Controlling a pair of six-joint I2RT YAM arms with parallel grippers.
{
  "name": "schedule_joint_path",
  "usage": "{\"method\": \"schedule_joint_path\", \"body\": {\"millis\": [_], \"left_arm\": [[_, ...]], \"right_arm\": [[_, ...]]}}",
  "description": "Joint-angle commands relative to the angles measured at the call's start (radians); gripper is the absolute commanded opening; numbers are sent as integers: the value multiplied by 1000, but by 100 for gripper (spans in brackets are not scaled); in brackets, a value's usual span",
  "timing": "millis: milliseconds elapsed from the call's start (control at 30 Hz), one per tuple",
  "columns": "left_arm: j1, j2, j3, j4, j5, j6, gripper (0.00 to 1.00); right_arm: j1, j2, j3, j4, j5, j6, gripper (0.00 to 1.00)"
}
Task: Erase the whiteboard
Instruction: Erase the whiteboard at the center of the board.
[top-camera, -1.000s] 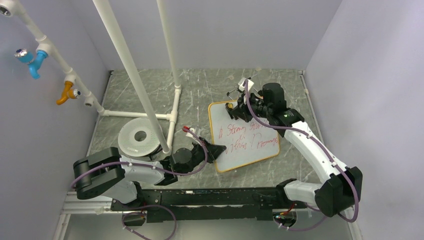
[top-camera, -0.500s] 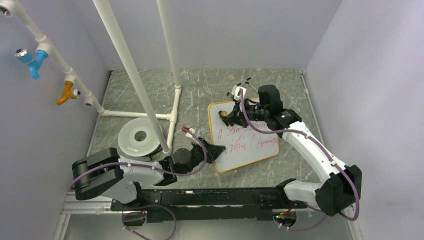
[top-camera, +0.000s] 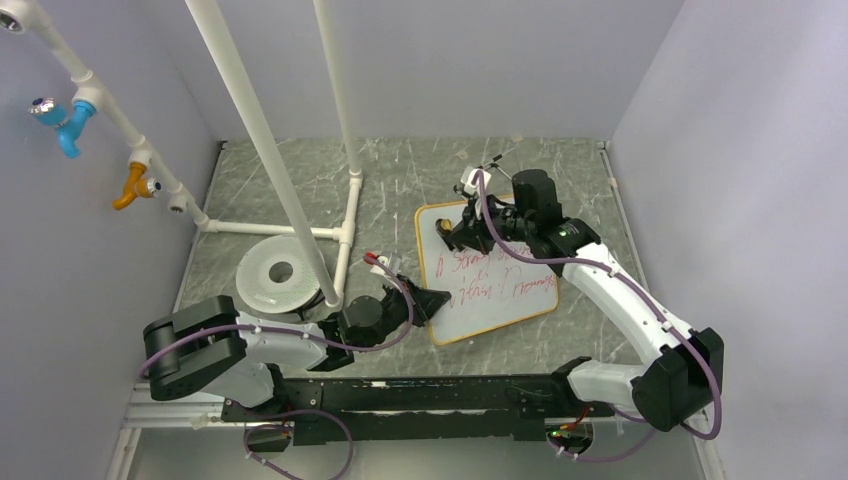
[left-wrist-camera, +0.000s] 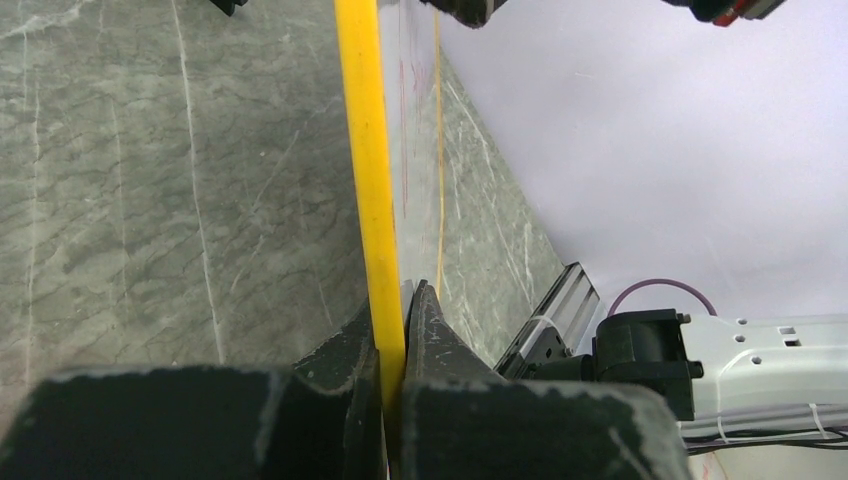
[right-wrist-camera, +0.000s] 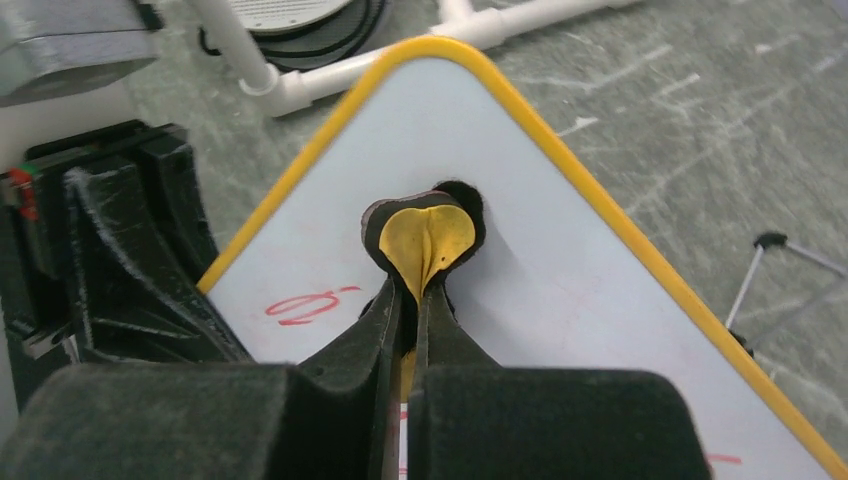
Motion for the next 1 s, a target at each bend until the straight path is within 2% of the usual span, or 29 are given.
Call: {"method": "schedule_joint_path", "body": {"millis": [0,133,300,467,533,700,767,967], "left_arm": [[-24,16,7,-237,74,291,0],[-23,7,2,-245,70,283,0],[-24,-2,-2,-258,57,266,0],[-24,-11,-3,-262,49,268,0],[-24,-21,-6,-267,40,267,0],[-23,-25,-5,-273,33,269,0],[-24,-18,0,-276,38,270,0],[-24,-30,-10,-275,31,269,0]], "right_arm": [[72,40,37,-77,-163,-152,0],[63,30,40,-46,-68,-106,0],[-34,-7,18,29,123,-10,0],[-62,-23,-11,54,236,-16,0],[-61,-21,-7,40,205,-29,0],[0,-13,13,-48,-121,-114,0],[11,-3,29,-34,-123,-77,0],[-47,-19,10,70,268,58,0]]}}
